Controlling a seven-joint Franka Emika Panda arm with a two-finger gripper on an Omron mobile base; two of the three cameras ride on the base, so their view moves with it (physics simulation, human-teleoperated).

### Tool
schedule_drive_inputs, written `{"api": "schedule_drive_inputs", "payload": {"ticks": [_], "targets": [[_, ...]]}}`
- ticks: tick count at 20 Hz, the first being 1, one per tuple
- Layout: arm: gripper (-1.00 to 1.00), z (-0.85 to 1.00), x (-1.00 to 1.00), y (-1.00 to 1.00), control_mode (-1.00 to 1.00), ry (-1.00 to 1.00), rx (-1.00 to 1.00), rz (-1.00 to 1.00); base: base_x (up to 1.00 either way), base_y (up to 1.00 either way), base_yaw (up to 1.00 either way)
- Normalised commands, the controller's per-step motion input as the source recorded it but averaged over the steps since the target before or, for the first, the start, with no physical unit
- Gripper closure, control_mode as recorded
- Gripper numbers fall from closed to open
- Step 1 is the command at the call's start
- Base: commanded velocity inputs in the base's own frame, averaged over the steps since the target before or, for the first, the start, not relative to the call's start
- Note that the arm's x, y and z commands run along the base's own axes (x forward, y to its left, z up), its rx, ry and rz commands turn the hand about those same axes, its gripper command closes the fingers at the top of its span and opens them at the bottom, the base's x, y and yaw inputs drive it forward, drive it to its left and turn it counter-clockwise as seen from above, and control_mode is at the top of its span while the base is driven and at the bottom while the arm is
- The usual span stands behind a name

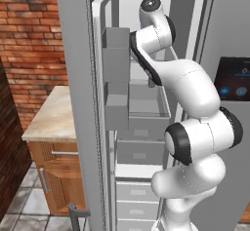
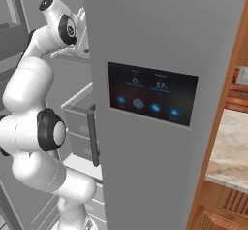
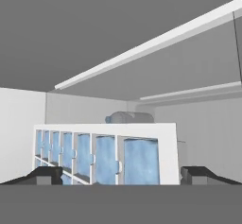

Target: Open the freezer door, pick up the ice cube tray from the freezer, and place it on the dining counter.

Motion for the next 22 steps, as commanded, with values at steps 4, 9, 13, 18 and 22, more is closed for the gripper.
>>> {"api": "schedule_drive_inputs", "payload": {"ticks": [4, 9, 13, 18, 22], "targets": [[-1.0, 0.0, 0.0, 0.0, -1.0, 0.01, 0.0, 0.0, 0.0, 0.0, 0.0], [-1.0, -0.18, 0.02, -0.04, -1.0, 0.0, 0.0, 0.0, 0.0, 0.0, 0.0], [-1.0, -0.12, 0.03, -0.02, -1.0, 0.0, 0.0, 0.0, 0.0, 0.0, 0.0], [-1.0, -0.05, 0.16, 0.0, -1.0, 0.0, 0.0, 0.0, 0.0, 0.0, 0.0], [-1.0, 0.0, 0.24, 0.0, -1.0, 0.0, 0.0, 0.0, 0.0, 0.0, 0.0]]}}
